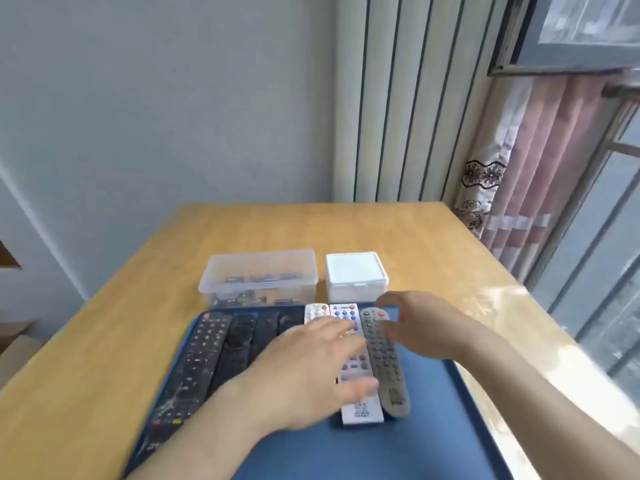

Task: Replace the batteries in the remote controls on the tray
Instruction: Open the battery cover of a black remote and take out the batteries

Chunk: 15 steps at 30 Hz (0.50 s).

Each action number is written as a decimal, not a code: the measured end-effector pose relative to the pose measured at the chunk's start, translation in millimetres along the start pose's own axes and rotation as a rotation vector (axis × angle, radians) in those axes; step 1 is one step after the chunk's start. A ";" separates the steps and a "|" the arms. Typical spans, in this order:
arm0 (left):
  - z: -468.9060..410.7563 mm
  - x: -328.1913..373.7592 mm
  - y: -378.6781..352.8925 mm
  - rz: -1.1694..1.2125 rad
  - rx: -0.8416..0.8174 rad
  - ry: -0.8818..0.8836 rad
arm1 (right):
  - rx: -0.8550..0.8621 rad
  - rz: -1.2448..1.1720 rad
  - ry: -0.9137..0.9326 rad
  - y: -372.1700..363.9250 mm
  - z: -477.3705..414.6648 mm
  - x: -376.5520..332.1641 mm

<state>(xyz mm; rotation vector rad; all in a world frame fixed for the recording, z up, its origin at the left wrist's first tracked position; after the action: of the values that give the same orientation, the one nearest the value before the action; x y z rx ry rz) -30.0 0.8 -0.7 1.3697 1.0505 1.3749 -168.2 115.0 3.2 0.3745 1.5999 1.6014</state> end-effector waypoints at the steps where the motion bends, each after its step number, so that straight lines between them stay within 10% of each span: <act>1: 0.7 5.6 -12.2 -0.021 -0.068 0.007 | -0.031 0.037 -0.011 -10.6 4.1 2.9; 15: 3.7 20.8 -55.9 -0.055 0.066 0.096 | 0.012 -0.061 -0.032 -49.4 36.6 9.6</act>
<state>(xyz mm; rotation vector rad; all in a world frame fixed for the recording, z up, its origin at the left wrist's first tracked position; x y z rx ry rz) -24.2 34.0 -50.2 1.3236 1.1980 1.3878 -131.6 139.7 -40.6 0.3528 1.5834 1.5332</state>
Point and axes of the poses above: each hand's wrist, its own z-axis away from the middle knuckle, its own y-axis out of the back of the hand, x = y × z, the point moved 3 cm from there along -z, towards the middle knuckle
